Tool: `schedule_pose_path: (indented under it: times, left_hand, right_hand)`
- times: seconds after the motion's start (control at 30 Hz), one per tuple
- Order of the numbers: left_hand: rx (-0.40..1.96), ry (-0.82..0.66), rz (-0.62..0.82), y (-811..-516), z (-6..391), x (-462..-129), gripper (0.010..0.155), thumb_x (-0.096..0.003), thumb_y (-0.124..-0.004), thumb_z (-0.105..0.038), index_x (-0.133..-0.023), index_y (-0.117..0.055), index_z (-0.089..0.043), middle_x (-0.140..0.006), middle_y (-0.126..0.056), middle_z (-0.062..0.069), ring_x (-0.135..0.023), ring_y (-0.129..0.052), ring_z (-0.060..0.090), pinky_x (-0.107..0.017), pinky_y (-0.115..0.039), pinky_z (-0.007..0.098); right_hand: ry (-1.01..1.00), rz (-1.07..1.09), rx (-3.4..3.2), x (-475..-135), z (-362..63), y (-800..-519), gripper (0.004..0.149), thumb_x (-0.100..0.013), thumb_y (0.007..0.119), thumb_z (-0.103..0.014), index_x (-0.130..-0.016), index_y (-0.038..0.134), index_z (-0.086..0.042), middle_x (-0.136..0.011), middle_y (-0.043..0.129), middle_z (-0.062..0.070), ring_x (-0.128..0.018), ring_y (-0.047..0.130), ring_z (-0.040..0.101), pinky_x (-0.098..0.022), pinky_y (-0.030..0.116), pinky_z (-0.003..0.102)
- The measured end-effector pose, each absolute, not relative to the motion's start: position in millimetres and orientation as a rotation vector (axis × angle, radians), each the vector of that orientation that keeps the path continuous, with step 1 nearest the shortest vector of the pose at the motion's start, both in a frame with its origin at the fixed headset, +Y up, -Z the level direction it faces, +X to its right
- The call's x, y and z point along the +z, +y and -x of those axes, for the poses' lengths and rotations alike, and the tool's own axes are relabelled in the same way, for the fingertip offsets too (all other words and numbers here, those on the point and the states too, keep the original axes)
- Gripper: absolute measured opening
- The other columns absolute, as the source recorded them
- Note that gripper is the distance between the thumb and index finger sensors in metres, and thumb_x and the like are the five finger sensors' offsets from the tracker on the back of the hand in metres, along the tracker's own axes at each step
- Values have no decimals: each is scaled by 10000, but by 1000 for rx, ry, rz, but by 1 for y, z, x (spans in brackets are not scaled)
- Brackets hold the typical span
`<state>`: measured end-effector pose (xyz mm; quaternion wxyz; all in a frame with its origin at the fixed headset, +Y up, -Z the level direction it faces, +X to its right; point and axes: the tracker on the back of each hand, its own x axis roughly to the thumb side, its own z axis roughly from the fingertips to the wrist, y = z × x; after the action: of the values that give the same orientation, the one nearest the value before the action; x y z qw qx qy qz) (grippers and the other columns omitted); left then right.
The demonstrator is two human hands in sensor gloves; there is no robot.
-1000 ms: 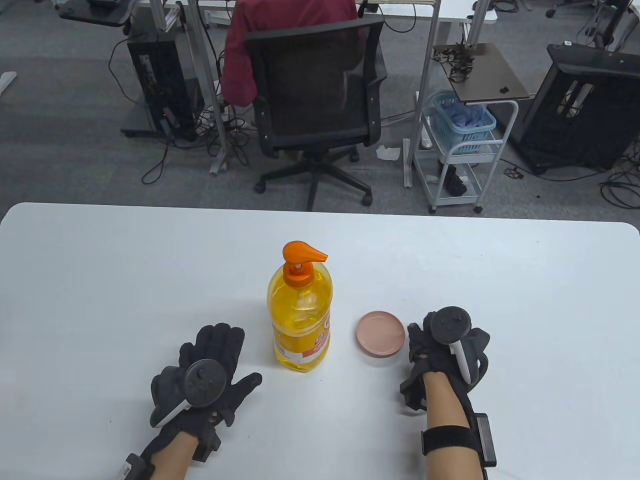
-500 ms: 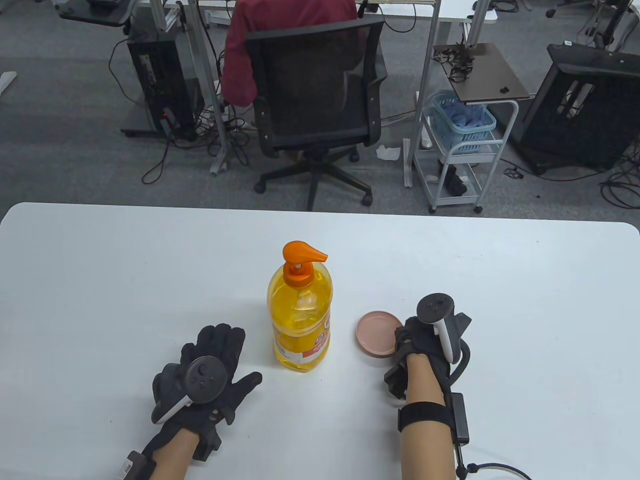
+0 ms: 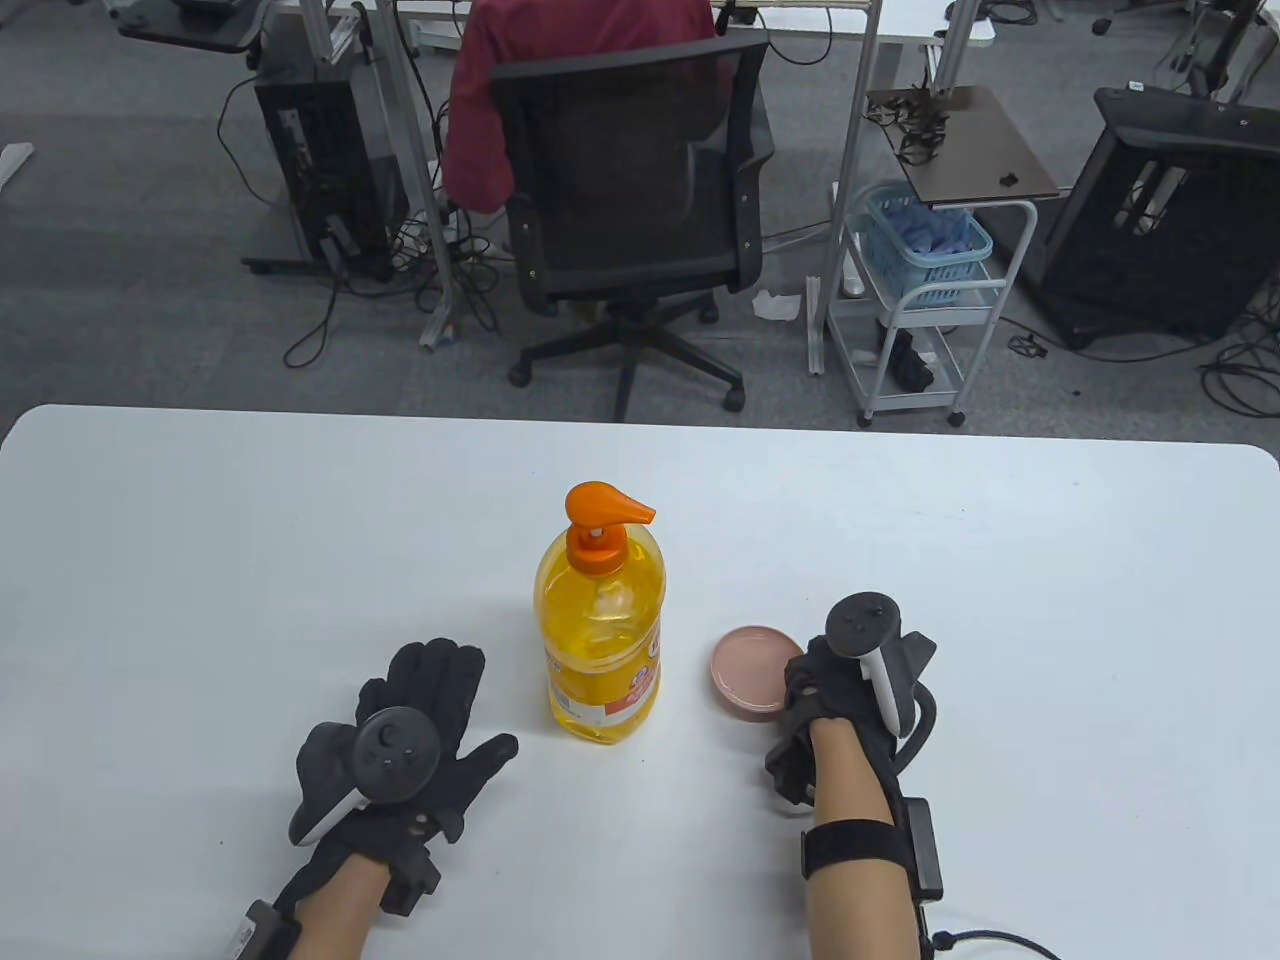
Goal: Press dish soap pump onto seasoning dish
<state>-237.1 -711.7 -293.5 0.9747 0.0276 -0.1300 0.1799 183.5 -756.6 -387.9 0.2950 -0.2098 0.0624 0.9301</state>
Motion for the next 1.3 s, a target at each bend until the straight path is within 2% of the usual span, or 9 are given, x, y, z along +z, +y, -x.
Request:
schedule_pose_path:
  times: [0.1, 0.23, 0.37, 0.57, 0.73, 0.87, 0.97, 1.07, 1.3]
  left_hand:
    - [362, -283, -100, -697, 235, -297, 851, -426, -654, -694, -1109, -372, -272, -1217, -354, 57, -1140, -334, 382, -769, -367, 689]
    - [402, -317, -149, -665, 225, -301, 843, -430, -664, -689, -1108, -402, -261, -1213, -398, 65, -1137, -390, 384, -792, -422, 639]
    - [382, -356, -239, -623, 211, -304, 835, -430, -661, -700, -1101, -442, -255, -1194, -493, 68, -1109, -549, 376, -774, -594, 568]
    - [398, -429, -283, -566, 180, -315, 833, -435, -658, -692, -1109, -420, -266, -1211, -449, 60, -1137, -484, 372, -791, -533, 603]
    - [466, -522, -191, -545, 155, -330, 832, -449, -646, -681, -1122, -366, -281, -1239, -336, 30, -1172, -339, 345, -817, -404, 622]
    - [415, -510, -126, -540, 141, -341, 834, -454, -623, -689, -1130, -344, -289, -1249, -296, -1, -1185, -278, 309, -830, -355, 610]
    - [426, -500, -79, -541, 137, -347, 834, -425, -621, -706, -1127, -397, -316, -1258, -330, -9, -1188, -296, 316, -808, -367, 641]
    - [411, -497, -62, -543, 133, -349, 822, -450, -583, -697, -1131, -383, -281, -1250, -296, -11, -1185, -274, 292, -834, -355, 599]
    - [386, -475, -126, -541, 131, -348, 812, -431, -578, -697, -1114, -459, -274, -1238, -390, 7, -1175, -395, 317, -831, -445, 575]
  right_hand:
    - [130, 493, 2473, -385, -182, -731, 479, -496, 882, -251, -819, 832, 100, -546, 958, 251, -263, 941, 256, -149, 871, 388]
    - [39, 385, 2507, -378, -176, -672, 477, -506, 874, -251, -826, 826, 99, -545, 955, 249, -259, 936, 252, -147, 867, 387]
    - [-39, 282, 2499, -369, -163, -614, 475, -512, 872, -248, -828, 824, 104, -541, 956, 251, -253, 933, 251, -141, 863, 387]
    - [-129, 186, 2466, -362, -136, -559, 477, -515, 871, -250, -827, 825, 108, -532, 960, 249, -244, 932, 248, -133, 862, 383]
    - [-140, 168, 2484, -363, -119, -540, 479, -514, 871, -253, -822, 827, 111, -523, 963, 247, -236, 933, 242, -126, 864, 379]
    - [-141, 157, 2490, -364, -108, -532, 481, -514, 871, -250, -819, 826, 118, -514, 963, 249, -232, 933, 239, -122, 868, 380]
    - [-140, 156, 2500, -365, -103, -529, 480, -514, 870, -250, -818, 826, 120, -511, 964, 248, -229, 933, 236, -119, 869, 379]
    - [-149, 155, 2506, -365, -101, -528, 479, -516, 869, -250, -818, 826, 120, -511, 963, 247, -229, 933, 236, -119, 870, 379]
    - [-149, 162, 2502, -364, -101, -529, 480, -515, 868, -250, -817, 826, 121, -510, 963, 246, -229, 933, 235, -119, 871, 378]
